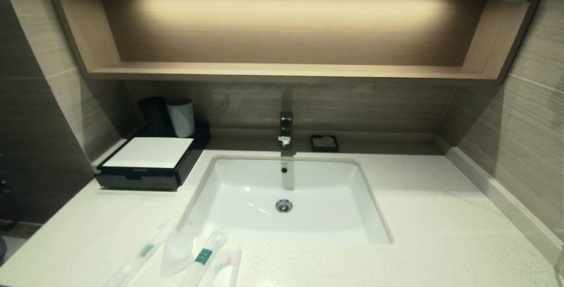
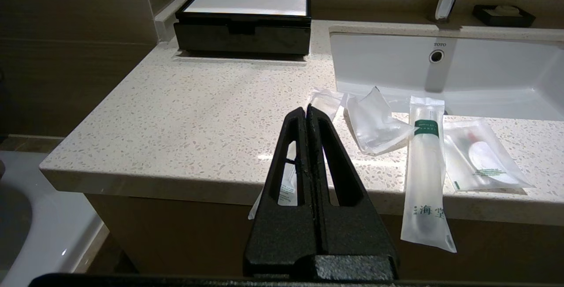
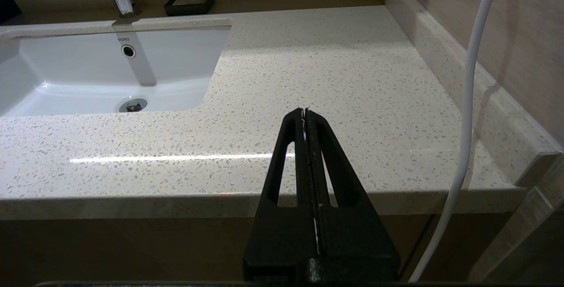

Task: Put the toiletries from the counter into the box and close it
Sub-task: Open the drawer

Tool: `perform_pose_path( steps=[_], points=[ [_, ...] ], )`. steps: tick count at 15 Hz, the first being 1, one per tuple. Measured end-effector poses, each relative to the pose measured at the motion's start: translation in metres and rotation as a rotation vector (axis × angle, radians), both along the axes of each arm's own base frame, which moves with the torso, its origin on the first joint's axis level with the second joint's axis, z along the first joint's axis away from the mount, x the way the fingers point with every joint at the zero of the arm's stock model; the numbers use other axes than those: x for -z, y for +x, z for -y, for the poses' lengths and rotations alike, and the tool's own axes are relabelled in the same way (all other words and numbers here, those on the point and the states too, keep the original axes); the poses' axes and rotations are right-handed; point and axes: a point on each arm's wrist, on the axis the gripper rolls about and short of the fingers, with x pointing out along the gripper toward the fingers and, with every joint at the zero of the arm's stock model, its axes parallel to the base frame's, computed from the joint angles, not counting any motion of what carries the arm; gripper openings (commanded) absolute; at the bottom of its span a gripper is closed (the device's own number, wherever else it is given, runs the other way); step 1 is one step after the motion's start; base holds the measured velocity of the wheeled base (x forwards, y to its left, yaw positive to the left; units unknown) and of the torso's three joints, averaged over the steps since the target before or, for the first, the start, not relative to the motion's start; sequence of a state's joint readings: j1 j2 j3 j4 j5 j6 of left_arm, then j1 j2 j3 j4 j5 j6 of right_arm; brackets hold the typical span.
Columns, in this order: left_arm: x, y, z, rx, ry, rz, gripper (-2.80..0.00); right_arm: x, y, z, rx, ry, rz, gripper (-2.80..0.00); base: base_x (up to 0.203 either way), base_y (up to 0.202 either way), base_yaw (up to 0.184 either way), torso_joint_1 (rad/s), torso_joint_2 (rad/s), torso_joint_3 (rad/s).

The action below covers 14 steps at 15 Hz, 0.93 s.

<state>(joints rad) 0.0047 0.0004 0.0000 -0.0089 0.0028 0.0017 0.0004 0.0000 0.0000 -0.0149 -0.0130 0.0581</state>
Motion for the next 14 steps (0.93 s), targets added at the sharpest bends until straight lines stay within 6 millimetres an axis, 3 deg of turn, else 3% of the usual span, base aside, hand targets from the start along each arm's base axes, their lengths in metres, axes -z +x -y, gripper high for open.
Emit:
perform_pose_path(
  steps=[14],
  points=[
    [0.0, 0.0, 0.0, 0.0, 0.0, 0.0, -2.8, 0.0, 0.0, -0.0001, -0.002, 0.0, 0.0, -2.8, 0.0, 0.0, 0.0, 0.0, 0.0, 0.0]
  ],
)
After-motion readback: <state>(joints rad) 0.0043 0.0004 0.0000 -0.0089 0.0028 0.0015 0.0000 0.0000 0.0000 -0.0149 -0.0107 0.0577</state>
